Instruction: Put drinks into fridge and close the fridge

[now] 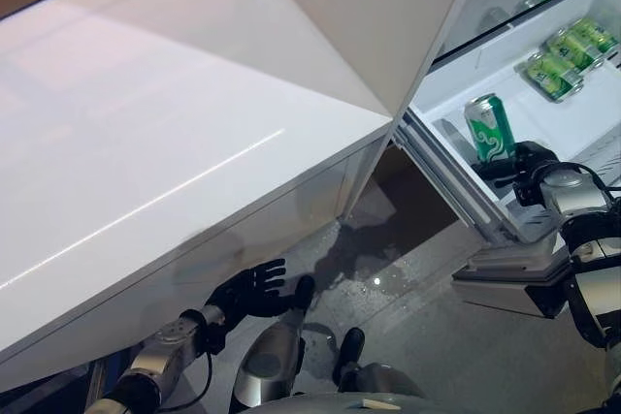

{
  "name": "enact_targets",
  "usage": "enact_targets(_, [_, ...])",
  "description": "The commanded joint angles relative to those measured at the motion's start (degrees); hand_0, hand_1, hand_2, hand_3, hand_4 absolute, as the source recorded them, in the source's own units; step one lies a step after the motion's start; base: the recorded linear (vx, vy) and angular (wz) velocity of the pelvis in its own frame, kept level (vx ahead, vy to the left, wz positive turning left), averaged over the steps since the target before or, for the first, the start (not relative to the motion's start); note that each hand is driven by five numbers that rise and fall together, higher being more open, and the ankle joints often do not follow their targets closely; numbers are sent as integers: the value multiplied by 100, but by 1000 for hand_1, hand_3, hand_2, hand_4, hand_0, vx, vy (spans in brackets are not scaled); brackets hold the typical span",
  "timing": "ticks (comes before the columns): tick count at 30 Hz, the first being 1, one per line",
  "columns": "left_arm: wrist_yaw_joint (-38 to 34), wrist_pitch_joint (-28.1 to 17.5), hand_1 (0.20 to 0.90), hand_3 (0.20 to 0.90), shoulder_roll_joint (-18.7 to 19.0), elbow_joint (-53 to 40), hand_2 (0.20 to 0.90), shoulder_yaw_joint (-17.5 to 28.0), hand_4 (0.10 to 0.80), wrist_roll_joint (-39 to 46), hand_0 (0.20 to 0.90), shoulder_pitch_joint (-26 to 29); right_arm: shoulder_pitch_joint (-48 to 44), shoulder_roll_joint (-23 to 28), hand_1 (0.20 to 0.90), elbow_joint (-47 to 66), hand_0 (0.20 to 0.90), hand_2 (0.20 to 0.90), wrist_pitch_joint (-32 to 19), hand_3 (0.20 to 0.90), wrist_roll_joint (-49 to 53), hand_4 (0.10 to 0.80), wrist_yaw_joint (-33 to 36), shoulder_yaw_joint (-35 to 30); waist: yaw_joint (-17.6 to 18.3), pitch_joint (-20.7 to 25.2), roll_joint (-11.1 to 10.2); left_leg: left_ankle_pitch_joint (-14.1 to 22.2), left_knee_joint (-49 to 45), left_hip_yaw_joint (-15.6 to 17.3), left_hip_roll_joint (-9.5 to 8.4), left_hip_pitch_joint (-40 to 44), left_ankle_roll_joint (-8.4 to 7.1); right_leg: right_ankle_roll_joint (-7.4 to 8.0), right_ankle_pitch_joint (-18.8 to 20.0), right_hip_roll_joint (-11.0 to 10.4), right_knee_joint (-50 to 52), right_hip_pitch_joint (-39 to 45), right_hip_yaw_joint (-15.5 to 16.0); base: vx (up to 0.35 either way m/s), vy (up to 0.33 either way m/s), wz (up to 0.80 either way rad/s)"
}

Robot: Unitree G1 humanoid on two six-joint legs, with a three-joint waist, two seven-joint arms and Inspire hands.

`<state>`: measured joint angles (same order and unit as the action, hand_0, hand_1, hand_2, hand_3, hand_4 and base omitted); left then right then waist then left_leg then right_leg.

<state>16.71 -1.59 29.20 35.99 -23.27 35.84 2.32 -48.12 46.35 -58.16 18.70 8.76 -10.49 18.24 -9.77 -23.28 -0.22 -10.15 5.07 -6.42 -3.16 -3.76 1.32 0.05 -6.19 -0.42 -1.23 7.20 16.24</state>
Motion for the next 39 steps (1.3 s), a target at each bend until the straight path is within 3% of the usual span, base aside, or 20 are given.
enact_targets(1, [-61, -323, 900, 900, -63, 79, 900, 280, 800, -288, 900, -161, -569, 1058, 300, 348, 300, 300, -245, 200, -472, 100, -216, 253, -17, 205, -121, 1025, -607, 519, 32, 89, 114, 165, 467, -192, 631, -936, -154, -38, 8, -1])
enact_targets(14, [-20, -332, 900, 900, -177, 604, 900, 470, 800, -720, 900, 11, -902, 927, 319, -105, 319, 319, -200, 222, -1635, 122, -1417, 826, -114, -53, -26, 1003, -728, 509, -26, -129, 126, 185, 500, -281, 755, -1141, -126, -41, 30, 0])
enact_targets(15, [-30, -324, 900, 900, -179, 607, 900, 464, 800, -739, 900, 17, -929, 913, 465, -101, 465, 465, -182, 392, -1715, 292, -1508, 873, -123, -75, -20, 1010, -732, 511, -30, -118, 125, 186, 488, -287, 772, -1138, -130, -30, 35, 0])
enact_targets(16, [-24, -321, 900, 900, -183, 629, 900, 465, 800, -757, 900, 31, -960, 900, 545, -72, 545, 545, -135, 485, -1723, 385, -1550, 933, -121, -65, -20, 993, -737, 510, -32, -153, 124, 187, 505, -296, 766, -1164, -118, -18, 31, 0])
enact_targets(17, [-15, -305, 900, 900, -177, 634, 900, 465, 800, -767, 900, 34, -984, 883, 778, -70, 778, 778, -108, 757, -1715, 657, -1583, 972, -133, -91, -14, 1005, -750, 518, -32, -133, 123, 190, 495, -303, 780, -1145, -121, -23, 33, 0])
enact_targets(18, [-10, -304, 900, 900, -179, 665, 900, 452, 800, -787, 900, 51, -1042, 849, 900, -88, 900, 900, -71, 900, -1739, 800, -1654, 1016, -135, -85, -16, 995, -753, 514, -41, -157, 125, 190, 508, -308, 768, -1158, -120, -22, 38, 0])
enact_targets(29, [-51, -205, 900, 900, -221, 703, 900, 460, 800, -902, 900, 46, -1224, 663, 900, -116, 900, 900, -142, 900, -1232, 800, -1716, 1037, -148, -84, 5, 986, -715, 608, -52, -160, 119, 231, 583, -349, 695, -1179, -127, -29, 34, 0])
enact_targets(33, [-70, -133, 900, 900, -225, 795, 900, 567, 800, -1068, 900, 9, -1130, 714, 900, 486, 900, 900, -247, 900, -334, 800, -1276, 826, -67, -60, -52, 1012, -673, 700, -25, -58, 117, 268, 622, -345, 668, -1131, -164, -13, 11, -1])
enact_targets(39, [-156, -108, 900, 900, -258, 1135, 900, 769, 800, -1428, 900, -95, -757, 985, 900, 1962, 900, 900, -717, 900, 1244, 800, -75, 169, 170, 156, -244, 1088, -606, 841, 31, 96, 132, 344, 669, -315, 606, -1061, -281, -6, -4, -12])
